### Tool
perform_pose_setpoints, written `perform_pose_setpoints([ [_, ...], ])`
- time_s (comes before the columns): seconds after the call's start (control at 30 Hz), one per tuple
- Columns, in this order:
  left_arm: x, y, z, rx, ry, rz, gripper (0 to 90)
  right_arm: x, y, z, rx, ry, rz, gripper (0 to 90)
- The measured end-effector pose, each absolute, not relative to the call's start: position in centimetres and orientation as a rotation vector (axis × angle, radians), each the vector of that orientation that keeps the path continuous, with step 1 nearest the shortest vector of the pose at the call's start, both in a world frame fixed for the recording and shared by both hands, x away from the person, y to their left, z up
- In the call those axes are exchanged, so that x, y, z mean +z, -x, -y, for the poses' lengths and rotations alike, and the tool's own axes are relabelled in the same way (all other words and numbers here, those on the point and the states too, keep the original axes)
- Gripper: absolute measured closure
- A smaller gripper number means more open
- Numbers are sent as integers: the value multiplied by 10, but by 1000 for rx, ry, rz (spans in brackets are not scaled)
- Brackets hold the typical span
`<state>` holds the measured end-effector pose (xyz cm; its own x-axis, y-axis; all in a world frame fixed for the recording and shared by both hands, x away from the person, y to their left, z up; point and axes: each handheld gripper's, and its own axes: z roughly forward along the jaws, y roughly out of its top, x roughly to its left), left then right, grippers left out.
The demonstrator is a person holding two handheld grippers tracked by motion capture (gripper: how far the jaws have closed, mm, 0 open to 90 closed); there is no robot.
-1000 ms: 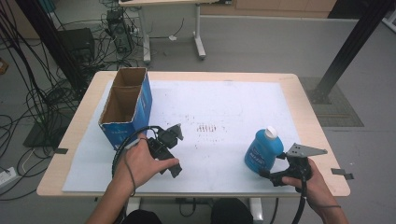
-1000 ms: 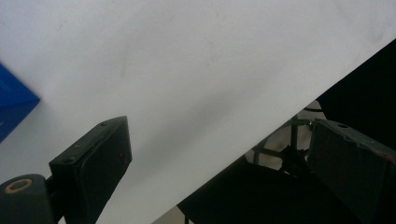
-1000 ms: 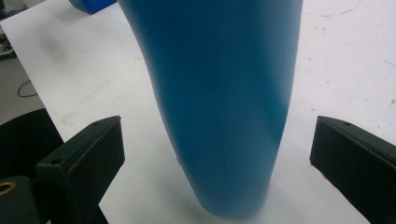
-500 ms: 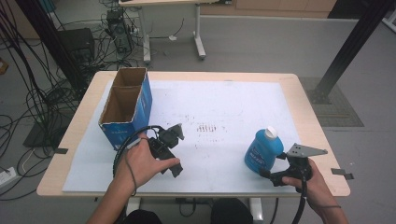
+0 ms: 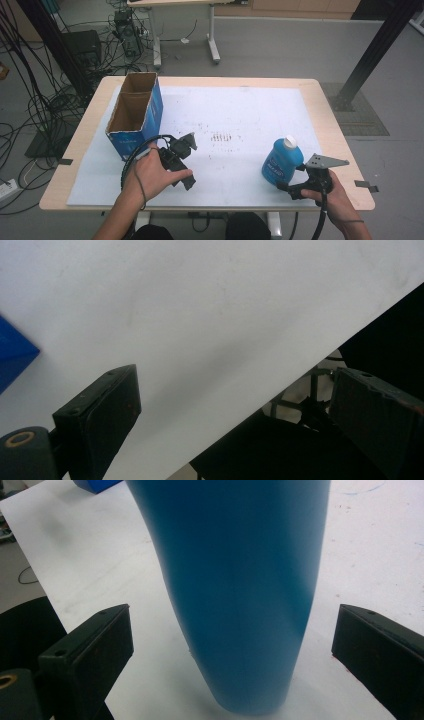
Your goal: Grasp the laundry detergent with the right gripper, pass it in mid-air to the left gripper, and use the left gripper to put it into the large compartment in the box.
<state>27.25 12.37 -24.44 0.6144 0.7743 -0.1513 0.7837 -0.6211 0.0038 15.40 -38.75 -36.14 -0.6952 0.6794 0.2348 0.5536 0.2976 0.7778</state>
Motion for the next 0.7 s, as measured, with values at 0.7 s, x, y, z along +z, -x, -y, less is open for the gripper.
perform_pose_setpoints([
  [0.7,-242,-270,-125,-204,-2757,-1329,69,-362,-152,387,1362,-1158,-2385,27],
])
